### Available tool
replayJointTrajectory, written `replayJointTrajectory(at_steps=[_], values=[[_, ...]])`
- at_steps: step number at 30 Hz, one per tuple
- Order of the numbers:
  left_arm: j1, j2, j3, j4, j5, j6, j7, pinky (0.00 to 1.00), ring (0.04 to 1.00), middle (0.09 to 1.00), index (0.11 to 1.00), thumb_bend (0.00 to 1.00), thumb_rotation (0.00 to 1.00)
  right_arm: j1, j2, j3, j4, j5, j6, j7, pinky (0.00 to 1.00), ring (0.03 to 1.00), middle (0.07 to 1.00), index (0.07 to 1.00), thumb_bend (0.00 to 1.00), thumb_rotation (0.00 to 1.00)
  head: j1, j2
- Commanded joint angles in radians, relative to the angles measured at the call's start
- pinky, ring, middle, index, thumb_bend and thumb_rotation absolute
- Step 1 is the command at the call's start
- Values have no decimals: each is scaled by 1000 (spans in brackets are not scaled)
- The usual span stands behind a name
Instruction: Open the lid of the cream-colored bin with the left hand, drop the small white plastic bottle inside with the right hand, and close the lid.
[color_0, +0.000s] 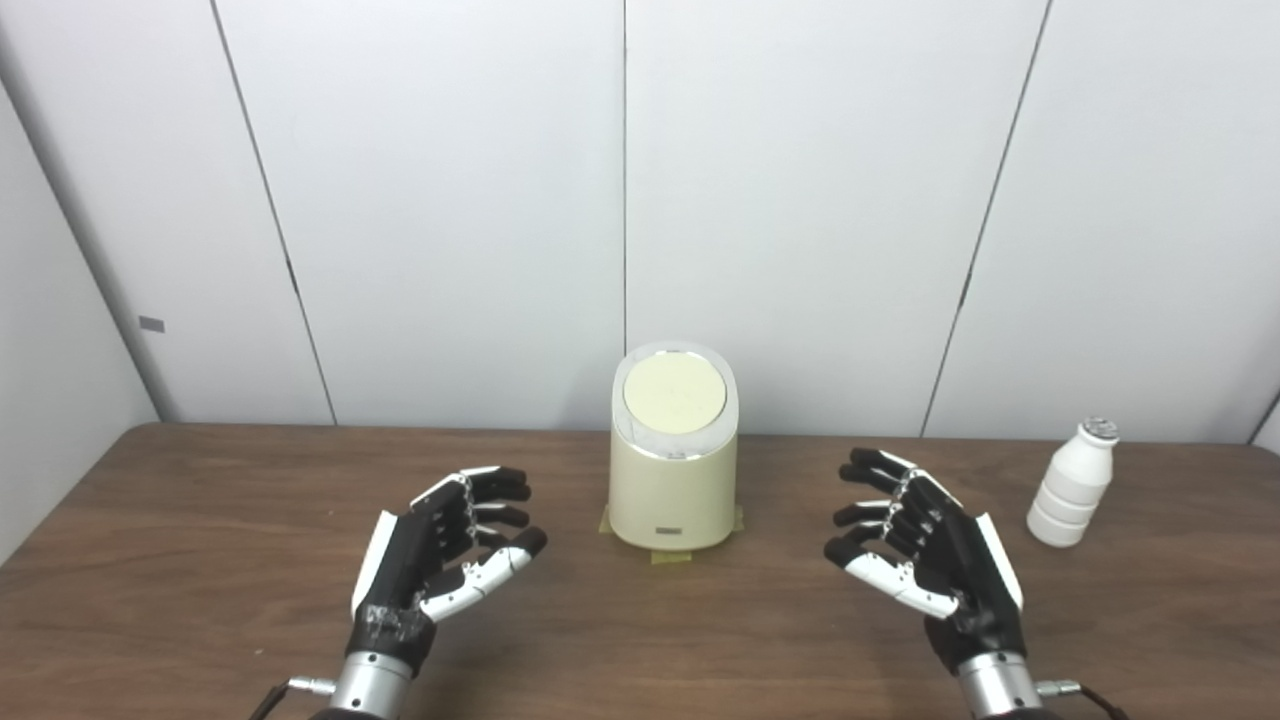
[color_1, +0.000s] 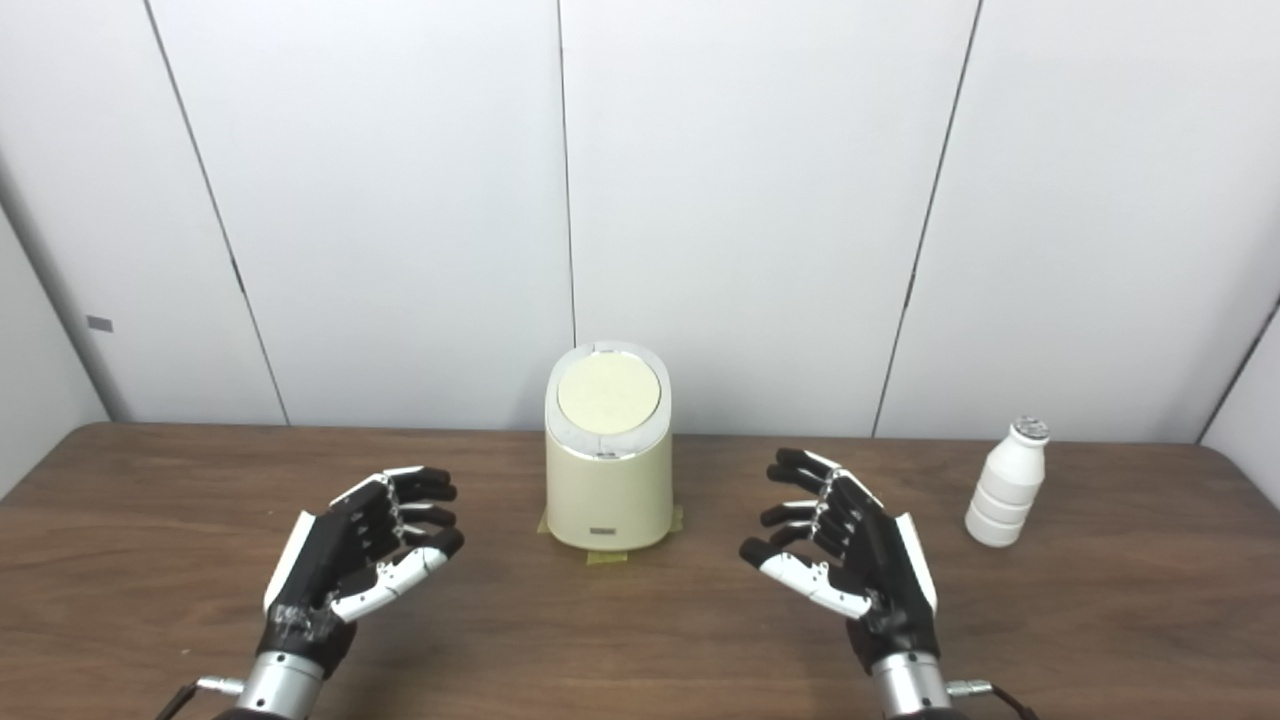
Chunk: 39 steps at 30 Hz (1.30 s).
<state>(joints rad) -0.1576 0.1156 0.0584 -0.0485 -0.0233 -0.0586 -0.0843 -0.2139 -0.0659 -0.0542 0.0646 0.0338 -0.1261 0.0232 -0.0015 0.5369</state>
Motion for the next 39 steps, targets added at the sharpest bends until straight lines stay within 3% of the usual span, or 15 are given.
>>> replayJointTrajectory(at_steps=[1, 17, 24, 29, 34, 39], values=[[-38, 4, 1, -25, -7, -32, 4, 490, 619, 679, 682, 707, 191, -34, -5, 0, -33, 3, -32, 2, 443, 551, 725, 730, 792, 265, 0, 0], [-39, -1, 2, -23, 0, -41, 12, 497, 626, 684, 688, 704, 187, -35, -3, 1, -37, 0, -26, 0, 443, 557, 725, 729, 795, 271, -9, -6], [-46, -23, -3, -59, 27, -12, 40, 662, 811, 863, 905, 726, 260, -45, -13, -6, -10, 12, -49, 7, 432, 551, 721, 726, 801, 273, -2, -10], [-128, -24, -8, -63, 83, 46, 71, 783, 869, 901, 952, 759, 341, -43, -19, -6, -14, 5, -43, 5, 442, 555, 724, 731, 802, 291, 15, -9], [-243, -26, -28, -20, 136, 114, 87, 976, 972, 959, 971, 820, 385, -42, -23, -8, -3, 13, -41, 9, 453, 560, 726, 727, 798, 274, 19, -9], [-342, -36, -40, 28, 162, 174, 102, 971, 1000, 998, 999, 872, 361, -42, -22, -6, -8, 3, -30, 4, 458, 556, 721, 720, 811, 292, 15, -10]])
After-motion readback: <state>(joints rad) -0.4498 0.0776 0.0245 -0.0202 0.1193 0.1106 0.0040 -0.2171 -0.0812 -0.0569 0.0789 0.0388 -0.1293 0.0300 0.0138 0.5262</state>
